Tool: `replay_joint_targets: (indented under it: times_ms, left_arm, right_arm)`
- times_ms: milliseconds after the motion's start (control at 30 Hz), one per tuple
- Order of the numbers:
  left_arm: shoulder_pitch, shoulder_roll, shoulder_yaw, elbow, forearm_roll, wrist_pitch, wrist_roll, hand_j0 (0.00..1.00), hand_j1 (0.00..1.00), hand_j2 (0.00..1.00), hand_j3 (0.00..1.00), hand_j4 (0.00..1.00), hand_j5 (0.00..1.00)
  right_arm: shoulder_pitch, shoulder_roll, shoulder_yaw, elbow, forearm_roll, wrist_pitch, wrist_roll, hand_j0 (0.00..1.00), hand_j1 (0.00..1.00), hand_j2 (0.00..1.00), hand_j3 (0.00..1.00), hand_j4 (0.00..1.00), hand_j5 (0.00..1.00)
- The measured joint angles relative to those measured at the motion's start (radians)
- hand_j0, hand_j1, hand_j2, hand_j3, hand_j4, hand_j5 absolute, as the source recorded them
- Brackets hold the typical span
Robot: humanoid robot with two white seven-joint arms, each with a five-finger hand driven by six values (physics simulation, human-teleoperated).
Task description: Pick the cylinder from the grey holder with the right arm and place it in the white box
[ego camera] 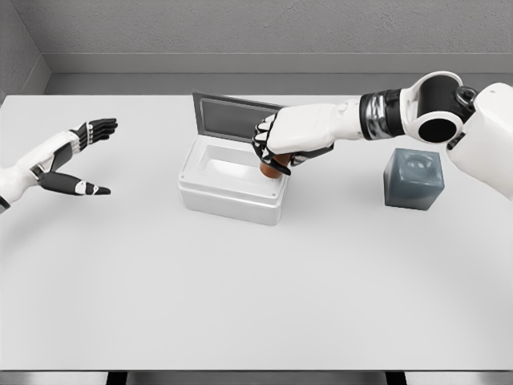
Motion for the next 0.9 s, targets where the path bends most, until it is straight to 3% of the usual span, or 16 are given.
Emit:
replay_joint_targets:
  times_ms: [167, 200, 233, 267, 467, 667, 833, 900]
  left_arm:
    - [0.000, 0.000, -0.003, 0.000, 0.000, 0.000, 0.000, 1.00, 1.00, 1.00, 1.00, 1.00, 1.00]
    - [0.000, 0.000, -0.003, 0.000, 0.000, 0.000, 0.000, 1.00, 1.00, 1.00, 1.00, 1.00, 1.00]
    - [0.000, 0.000, -0.004, 0.000, 0.000, 0.000, 0.000, 1.00, 1.00, 1.00, 1.00, 1.00, 1.00]
    - [0.000, 0.000, -0.004, 0.000, 0.000, 0.000, 0.000, 1.00, 1.00, 1.00, 1.00, 1.00, 1.00]
    - [0.000, 0.000, -0.005, -0.001, 0.000, 0.000, 0.000, 1.00, 1.00, 1.00, 1.00, 1.00, 1.00]
    - [0.000, 0.000, -0.005, -0.001, 0.000, 0.000, 0.000, 1.00, 1.00, 1.00, 1.00, 1.00, 1.00]
    - [0.000, -0.001, -0.005, 0.000, 0.000, 0.000, 0.000, 1.00, 1.00, 1.00, 1.00, 1.00, 1.00]
    - [0.000, -0.001, -0.005, 0.000, 0.000, 0.000, 0.000, 1.00, 1.00, 1.00, 1.00, 1.00, 1.00]
  right_arm:
    - [0.000, 0.000, 0.001, 0.002, -0.003, 0.002, -0.001, 0.16, 0.16, 0.16, 0.16, 0.16, 0.16]
    - [0.000, 0.000, 0.002, 0.003, -0.003, 0.002, -0.001, 0.24, 0.24, 0.24, 0.24, 0.24, 0.24]
    - [-0.002, 0.000, 0.002, 0.002, -0.003, 0.002, -0.001, 0.91, 0.91, 0.91, 0.91, 0.91, 0.91]
    - [-0.002, 0.000, 0.002, 0.002, -0.001, 0.006, -0.001, 1.00, 1.00, 1.00, 1.00, 1.00, 1.00]
    - [-0.020, -0.001, -0.007, -0.022, 0.008, 0.024, 0.000, 1.00, 1.00, 1.00, 1.00, 1.00, 1.00]
    - [-0.023, -0.010, -0.064, -0.142, 0.003, 0.024, 0.001, 1.00, 1.00, 1.00, 1.00, 1.00, 1.00]
    - [0.014, -0.093, -0.195, -0.209, -0.039, 0.006, 0.001, 1.00, 1.00, 1.00, 1.00, 1.00, 1.00]
    - [0.095, -0.152, -0.235, -0.218, -0.055, 0.002, 0.001, 1.00, 1.00, 1.00, 1.00, 1.00, 1.00]
